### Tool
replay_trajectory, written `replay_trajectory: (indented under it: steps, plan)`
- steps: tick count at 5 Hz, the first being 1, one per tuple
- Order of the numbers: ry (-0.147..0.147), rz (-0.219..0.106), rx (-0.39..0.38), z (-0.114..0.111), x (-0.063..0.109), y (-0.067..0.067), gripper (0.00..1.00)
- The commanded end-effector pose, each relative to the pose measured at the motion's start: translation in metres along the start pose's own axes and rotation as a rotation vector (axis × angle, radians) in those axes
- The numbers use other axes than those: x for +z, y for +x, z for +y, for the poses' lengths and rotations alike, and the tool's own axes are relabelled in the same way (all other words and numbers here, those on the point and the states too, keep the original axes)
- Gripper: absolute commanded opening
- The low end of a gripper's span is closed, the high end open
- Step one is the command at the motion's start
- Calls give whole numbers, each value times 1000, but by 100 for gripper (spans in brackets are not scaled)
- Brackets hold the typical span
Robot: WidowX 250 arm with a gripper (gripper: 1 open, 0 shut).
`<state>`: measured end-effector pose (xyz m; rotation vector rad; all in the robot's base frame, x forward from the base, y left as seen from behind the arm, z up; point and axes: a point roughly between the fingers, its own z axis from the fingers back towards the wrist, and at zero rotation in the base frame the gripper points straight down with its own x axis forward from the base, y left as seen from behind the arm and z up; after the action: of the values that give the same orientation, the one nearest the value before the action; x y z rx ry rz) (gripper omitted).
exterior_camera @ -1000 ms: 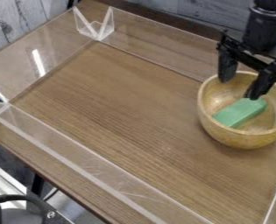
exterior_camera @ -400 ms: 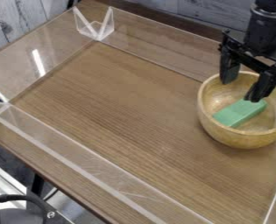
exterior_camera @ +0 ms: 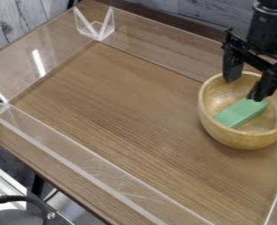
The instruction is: Remove the green block from inside the brown bowl and put it on the table
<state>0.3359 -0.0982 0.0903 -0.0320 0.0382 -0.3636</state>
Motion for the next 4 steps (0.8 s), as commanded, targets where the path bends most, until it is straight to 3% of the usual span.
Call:
replay_trajectory:
  steps: [1,4]
  plan:
    - [3,-78,-16,-1,21,5,100]
    - [-10,-73,-43,3,10,8,100]
